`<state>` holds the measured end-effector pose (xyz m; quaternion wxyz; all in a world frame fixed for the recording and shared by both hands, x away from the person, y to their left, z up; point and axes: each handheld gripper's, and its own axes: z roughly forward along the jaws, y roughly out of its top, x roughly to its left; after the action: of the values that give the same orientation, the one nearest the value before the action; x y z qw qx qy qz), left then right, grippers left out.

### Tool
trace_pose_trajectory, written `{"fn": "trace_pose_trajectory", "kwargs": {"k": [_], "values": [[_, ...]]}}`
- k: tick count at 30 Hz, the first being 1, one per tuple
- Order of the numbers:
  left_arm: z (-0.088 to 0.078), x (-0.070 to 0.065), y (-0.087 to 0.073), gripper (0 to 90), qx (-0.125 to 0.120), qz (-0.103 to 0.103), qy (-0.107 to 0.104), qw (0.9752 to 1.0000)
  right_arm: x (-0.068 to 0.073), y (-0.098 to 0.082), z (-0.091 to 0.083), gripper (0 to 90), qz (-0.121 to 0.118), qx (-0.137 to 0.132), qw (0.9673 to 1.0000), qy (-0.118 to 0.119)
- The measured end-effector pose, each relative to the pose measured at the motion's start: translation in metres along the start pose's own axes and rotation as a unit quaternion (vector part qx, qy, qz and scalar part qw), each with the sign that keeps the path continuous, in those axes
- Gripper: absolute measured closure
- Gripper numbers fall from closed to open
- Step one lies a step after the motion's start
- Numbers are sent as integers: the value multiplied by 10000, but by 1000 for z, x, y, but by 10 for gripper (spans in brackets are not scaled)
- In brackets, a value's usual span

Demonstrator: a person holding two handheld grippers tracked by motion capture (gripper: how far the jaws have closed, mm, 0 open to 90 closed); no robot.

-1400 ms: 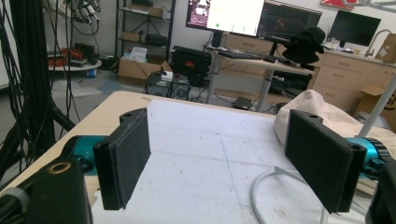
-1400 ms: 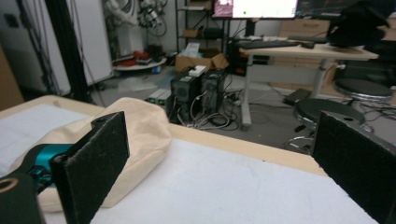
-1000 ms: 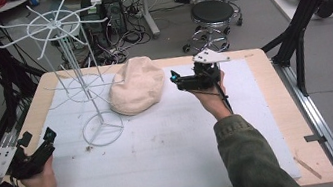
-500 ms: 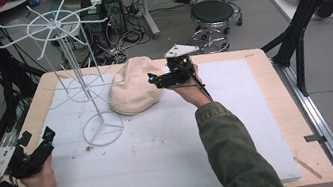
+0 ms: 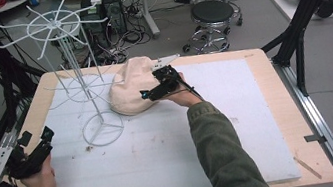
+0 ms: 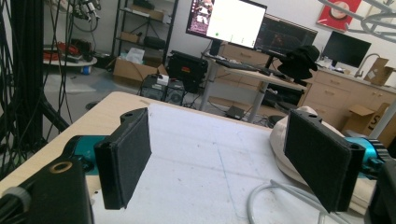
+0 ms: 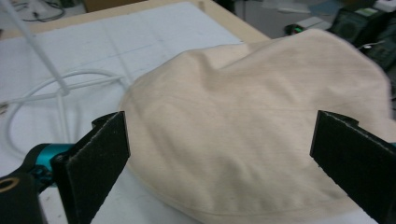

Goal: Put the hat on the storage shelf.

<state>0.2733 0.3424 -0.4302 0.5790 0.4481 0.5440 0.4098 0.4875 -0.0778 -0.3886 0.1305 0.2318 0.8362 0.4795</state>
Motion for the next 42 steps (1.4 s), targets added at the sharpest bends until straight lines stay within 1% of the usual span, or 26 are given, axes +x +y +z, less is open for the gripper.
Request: {"fn": "trace_pose_trajectory", "kwargs": {"k": [4, 7, 9, 11, 15, 17, 18, 20, 21, 22, 23, 24, 26, 27, 29, 31, 32, 33, 34, 35, 36, 37, 38, 39, 41, 42], "values": [[-3, 1, 0, 233, 2, 39, 23, 10000, 1, -3, 11, 39, -182, 292, 9993, 164], [-6, 3, 0, 233, 22, 44, 49, 10000, 1, -2, 19, 40, -406, 490, 9976, 254], [-8, 3, 0, 233, 16, 42, 67, 10000, 2, -1, 22, 42, -427, 538, 9972, 308], [-8, 4, 0, 233, 10, 31, 77, 10000, 5, -2, 32, 51, -556, 564, 9961, 391], [-7, 6, 0, 232, 17, 4, 87, 10000, 8, -7, 44, 51, -602, 678, 9948, 470], [-7, 5, 0, 233, 20, 20, 80, 10000, 9, -10, 51, 51, -702, 810, 9930, 502], [-6, 4, 0, 232, 15, 31, 57, 10000, 11, -12, 57, 51, -846, 953, 9903, 550], [-6, 4, 0, 233, 32, 49, 48, 10000, 11, -12, 59, 51, -878, 964, 9898, 576], [-5, 3, -1, 232, 34, 58, 41, 10000, 12, -12, 63, 51, -957, 1000, 9879, 695], [-5, 2, -1, 232, 44, 58, 27, 10000, 12, -12, 63, 51, -957, 1000, 9879, 695], [-4, 2, -1, 232, 52, 73, 22, 10000, 11, -12, 69, 51, -1101, 1157, 9843, 756], [-4, 1, -1, 232, 53, 88, 18, 9999, 11, -12, 69, 51, -1101, 1157, 9843, 756], [-4, 0, -1, 232, 59, 222, 27, 9997, 9, -13, 73, 52, -1194, 1326, 9800, 885], [-4, -1, -1, 232, 40, 246, 28, 9997, 7, -14, 74, 52, -1216, 1296, 9796, 937], [-4, -1, 0, 232, 40, 252, 14, 9997, -1, -21, 75, 54, -1025, 1161, 9812, 1153], [-4, -1, 0, 232, 23, 232, 24, 9997, -1, -21, 74, 54, -1001, 1177, 9811, 1169], [-4, -1, 0, 233, 22, 226, 23, 9997, -2, -20, 73, 55, -1074, 1215, 9789, 1247], [-4, -1, 0, 233, 17, 223, 25, 9997, -2, -20, 73, 55, -1074, 1215, 9789, 1247], [-3, -1, 0, 232, 29, 218, 31, 9998, 0, -20, 73, 58, -1257, 1384, 9743, 1258], [-3, -1, -1, 233, 37, 202, 30, 9998, 2, -18, 75, 74, -1458, 1507, 9707, 1174], [-2, -1, -1, 233, 35, 211, 27, 9998, 2, -18, 75, 74, -1458, 1507, 9707, 1174], [-2, -1, -1, 232, 40, 210, 18, 9998, 3, -17, 76, 77, -1571, 1568, 9687, 1115], [-2, -2, -1, 233, 46, 209, 17, 9998, 4, -14, 77, 77, -1584, 1669, 9670, 1097], [-2, -2, -1, 232, 54, 223, 3, 9997, 6, -11, 79, 115, -1630, 1765, 9648, 1071], [-1, -3, -1, 232, 42, 226, -8, 9997, 6, -10, 79, 138, -1609, 1769, 9647, 1100], [-1, -3, -2, 232, 46, 225, -18, 9997, 4, -10, 77, 208, -1482, 1809, 9654, 1155]]}}
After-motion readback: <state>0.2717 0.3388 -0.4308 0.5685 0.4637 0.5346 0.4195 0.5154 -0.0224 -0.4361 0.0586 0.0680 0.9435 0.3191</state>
